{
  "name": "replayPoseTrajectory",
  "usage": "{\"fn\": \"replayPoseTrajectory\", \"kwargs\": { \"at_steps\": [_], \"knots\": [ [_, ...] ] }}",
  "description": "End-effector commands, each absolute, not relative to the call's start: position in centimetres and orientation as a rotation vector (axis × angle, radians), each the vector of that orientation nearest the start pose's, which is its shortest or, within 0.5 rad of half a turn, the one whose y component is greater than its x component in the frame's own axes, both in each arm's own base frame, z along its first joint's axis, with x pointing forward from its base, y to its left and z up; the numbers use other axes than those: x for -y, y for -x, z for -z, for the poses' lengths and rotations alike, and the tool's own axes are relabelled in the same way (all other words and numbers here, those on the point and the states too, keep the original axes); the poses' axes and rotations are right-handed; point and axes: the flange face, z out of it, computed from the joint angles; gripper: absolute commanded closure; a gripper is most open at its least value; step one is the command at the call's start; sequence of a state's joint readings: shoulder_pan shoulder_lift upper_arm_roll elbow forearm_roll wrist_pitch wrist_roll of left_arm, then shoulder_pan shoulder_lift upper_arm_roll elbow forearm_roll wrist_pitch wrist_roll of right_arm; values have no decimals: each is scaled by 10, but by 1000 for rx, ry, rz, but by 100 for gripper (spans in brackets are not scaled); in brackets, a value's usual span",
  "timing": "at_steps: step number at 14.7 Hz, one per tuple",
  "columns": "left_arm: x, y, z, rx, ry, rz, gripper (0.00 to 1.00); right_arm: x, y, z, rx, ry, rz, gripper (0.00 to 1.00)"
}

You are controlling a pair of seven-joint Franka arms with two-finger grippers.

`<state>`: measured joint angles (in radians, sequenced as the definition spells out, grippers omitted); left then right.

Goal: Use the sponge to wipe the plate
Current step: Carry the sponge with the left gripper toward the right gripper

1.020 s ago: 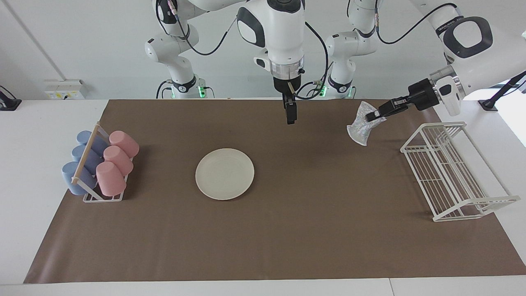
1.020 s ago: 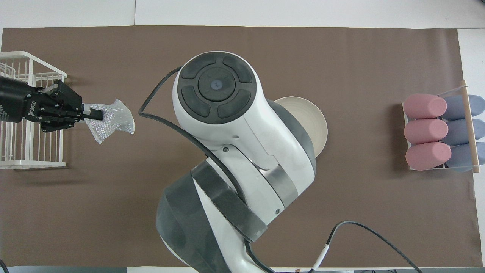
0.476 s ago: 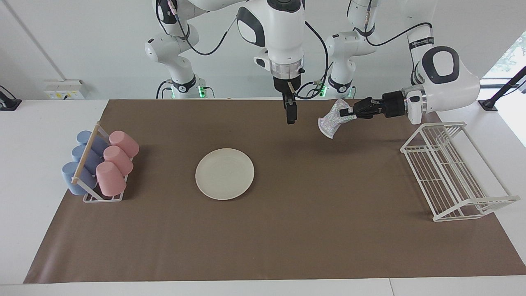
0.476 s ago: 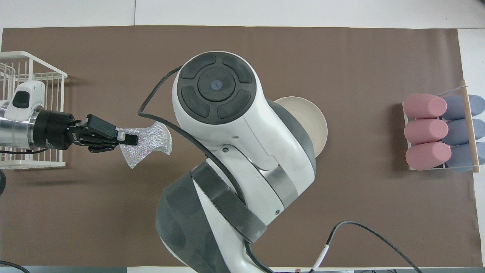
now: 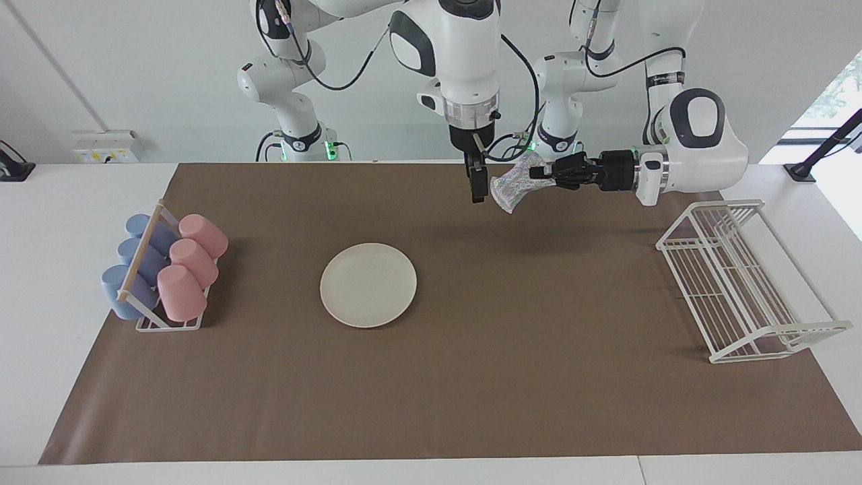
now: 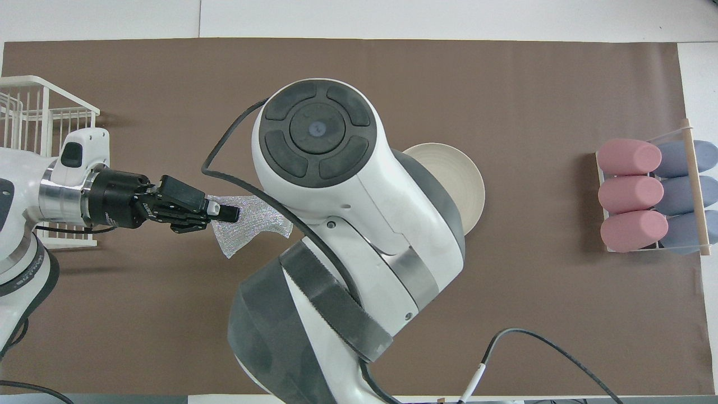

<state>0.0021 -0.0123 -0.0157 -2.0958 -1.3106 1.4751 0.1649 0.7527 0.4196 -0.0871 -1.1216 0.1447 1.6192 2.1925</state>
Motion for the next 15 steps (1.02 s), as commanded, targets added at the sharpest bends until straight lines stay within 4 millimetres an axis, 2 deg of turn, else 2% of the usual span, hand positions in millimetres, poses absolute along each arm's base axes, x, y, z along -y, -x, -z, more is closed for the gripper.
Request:
{"fn": "replayPoseTrajectory", "kwargs": {
  "at_steps": [1,3,9,12,14,15],
  "knots": [
    [132,-500,-468,-115,-1718,441,100,-449,-513,-583,-2075,2183,-155,0],
    [136,-500,-465,-121,-1725,439,100,-458,-503,-575,-2050,2187,-156,0],
    [134,-500,-465,-124,-1719,442,100,-462,-499,-577,-2057,2155,-199,0],
    [134,-499,-465,-122,-1718,442,100,-471,-494,-577,-2028,2150,-197,1],
    [134,-499,-465,-120,-1718,444,100,-472,-495,-577,-2016,2132,-193,3],
    [133,-499,-466,-119,-1715,447,100,-474,-493,-575,-2012,2133,-195,9]
  ]
}}
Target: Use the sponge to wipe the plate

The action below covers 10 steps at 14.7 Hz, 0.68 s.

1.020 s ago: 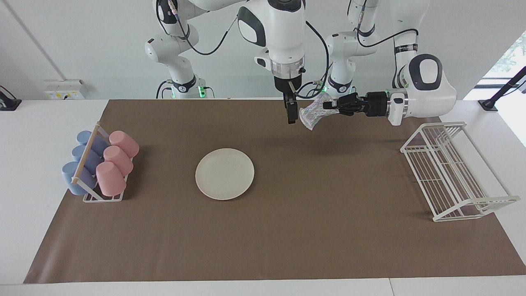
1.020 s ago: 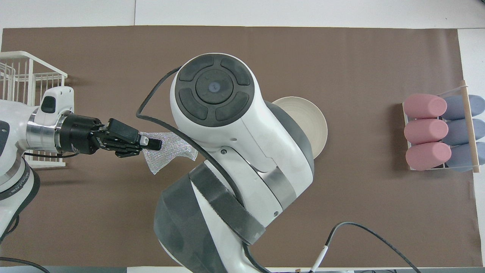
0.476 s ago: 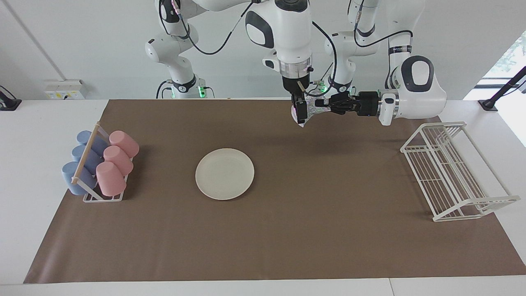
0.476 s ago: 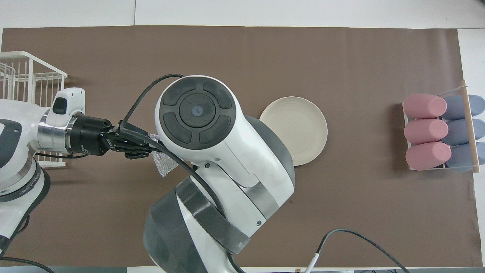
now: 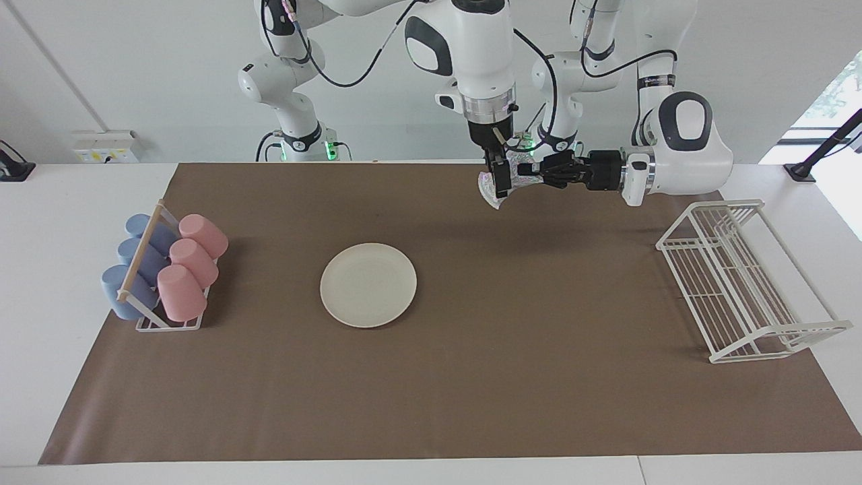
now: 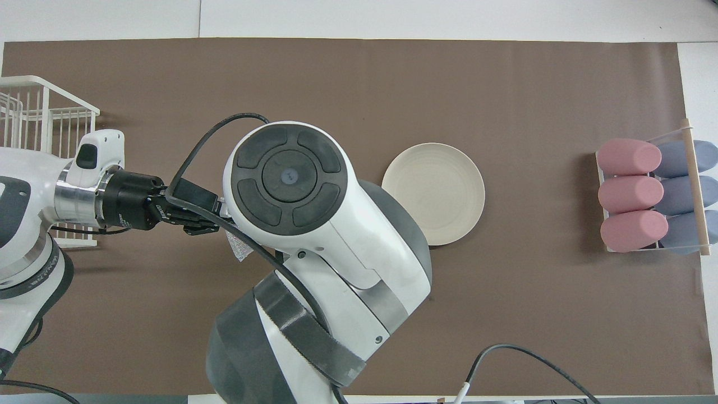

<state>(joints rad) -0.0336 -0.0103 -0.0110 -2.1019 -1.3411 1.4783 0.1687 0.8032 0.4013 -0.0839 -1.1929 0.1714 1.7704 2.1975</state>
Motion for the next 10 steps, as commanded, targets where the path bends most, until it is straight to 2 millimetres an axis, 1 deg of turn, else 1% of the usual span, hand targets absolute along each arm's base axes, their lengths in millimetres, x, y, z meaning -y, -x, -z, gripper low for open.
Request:
{"fn": "replayPoseTrajectory", "kwargs": {
  "at_steps": [1,2,4,5,10],
  "knots": [
    [133,-498,-466,-116,-1713,450,100,-473,-490,-574,-2010,2142,-196,25],
    [132,-499,-466,-117,-1713,449,100,-474,-487,-572,-2003,2152,-198,44],
    [132,-499,-466,-117,-1715,450,100,-476,-485,-572,-1985,2156,-197,91],
    [132,-498,-465,-114,-1716,453,100,-476,-487,-574,-1982,2144,-194,100],
    [132,-498,-466,-112,-1719,453,100,-478,-487,-573,-1968,2138,-189,100]
  ]
}}
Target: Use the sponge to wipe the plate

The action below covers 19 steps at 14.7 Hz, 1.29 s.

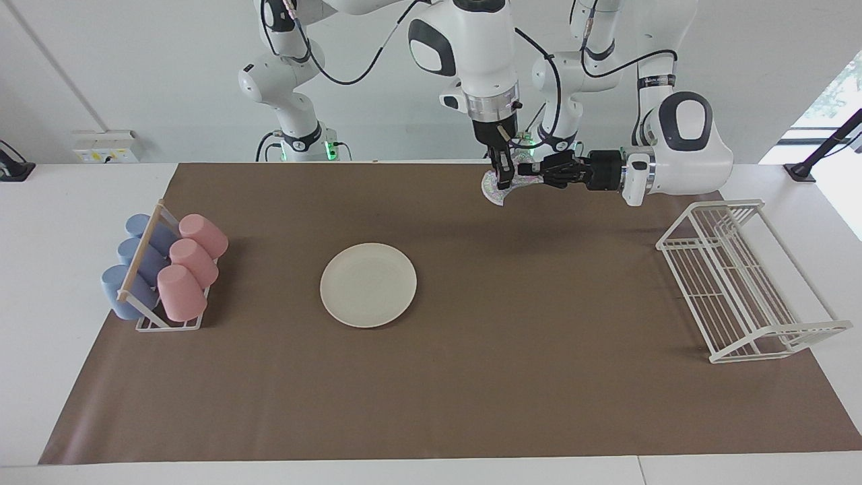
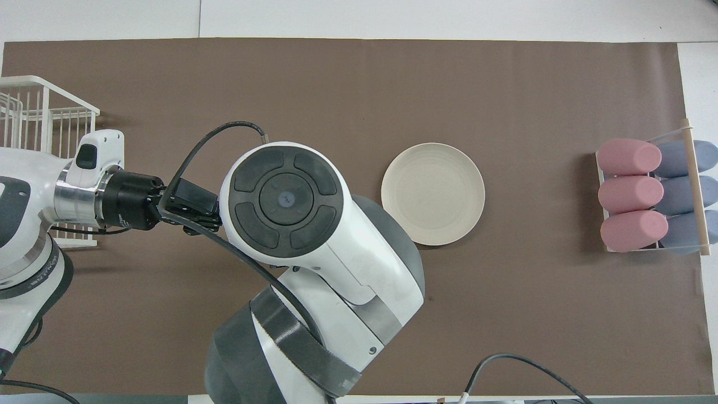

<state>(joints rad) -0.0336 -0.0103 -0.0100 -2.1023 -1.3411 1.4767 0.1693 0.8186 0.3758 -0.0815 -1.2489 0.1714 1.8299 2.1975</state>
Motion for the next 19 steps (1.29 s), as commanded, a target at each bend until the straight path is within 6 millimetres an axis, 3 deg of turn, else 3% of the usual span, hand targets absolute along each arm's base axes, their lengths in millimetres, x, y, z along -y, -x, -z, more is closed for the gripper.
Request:
{"fn": "replayPoseTrajectory", "kwargs": {
  "at_steps": [1,4,5,10,13,16,19],
  "knots": [
    [132,-498,-466,-110,-1721,453,100,-478,-487,-574,-1965,2138,-188,100],
    [133,-498,-465,-99,-1723,447,100,-478,-487,-573,-1959,2147,-189,100],
    [133,-497,-466,-83,-1723,433,1,-478,-487,-572,-1960,2148,-190,100],
    [133,-496,-466,-64,-1721,429,0,-472,-487,-565,-1934,2197,-182,100],
    [132,-497,-466,-64,-1723,427,0,-455,-496,-556,-1862,2271,-166,100],
    [133,-496,-465,-59,-1733,430,0,-393,-528,-525,-1776,2370,-144,100],
    [131,-495,-462,-45,-1767,433,0,-312,-541,-467,-1634,2461,-93,100]
  ]
}}
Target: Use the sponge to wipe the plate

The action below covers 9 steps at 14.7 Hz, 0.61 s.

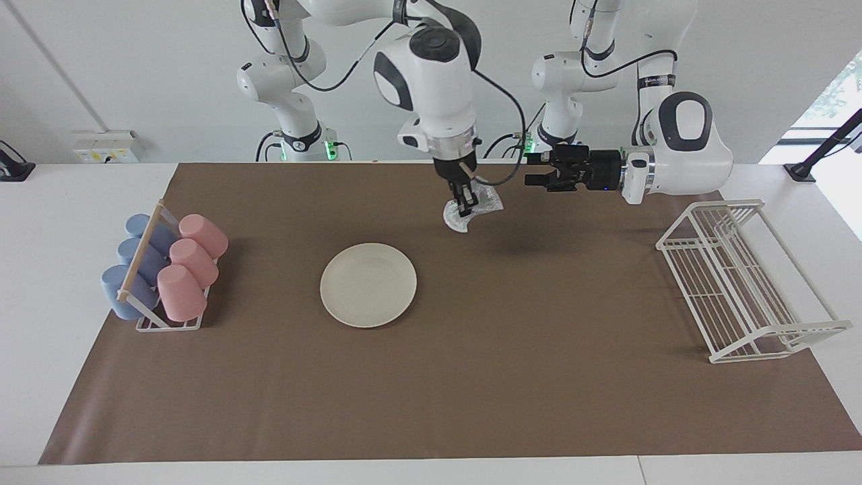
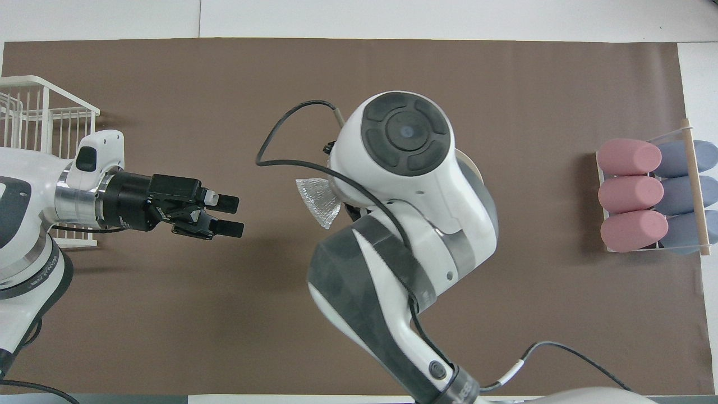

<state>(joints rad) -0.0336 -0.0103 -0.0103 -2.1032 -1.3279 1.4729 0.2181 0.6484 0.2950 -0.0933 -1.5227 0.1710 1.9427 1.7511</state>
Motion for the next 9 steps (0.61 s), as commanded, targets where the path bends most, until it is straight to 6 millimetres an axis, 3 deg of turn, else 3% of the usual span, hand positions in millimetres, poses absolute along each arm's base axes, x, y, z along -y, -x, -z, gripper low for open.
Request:
{"fn": "replayPoseTrajectory", "kwargs": {
  "at_steps": [1,2,4,7,9],
  "knots": [
    [129,-495,-460,-42,-1786,431,0,-290,-544,-451,-1628,2429,-47,100],
    [125,-496,-456,-38,-1820,433,0,-273,-541,-429,-1637,2394,-12,100],
    [120,-497,-449,-10,-1898,392,0,-262,-528,-387,-1621,2387,33,100],
    [110,-496,-434,28,-2055,397,0,-266,-526,-339,-1630,2425,27,100],
    [100,-494,-428,36,-2116,410,0,-269,-524,-325,-1625,2455,13,100]
  ]
}}
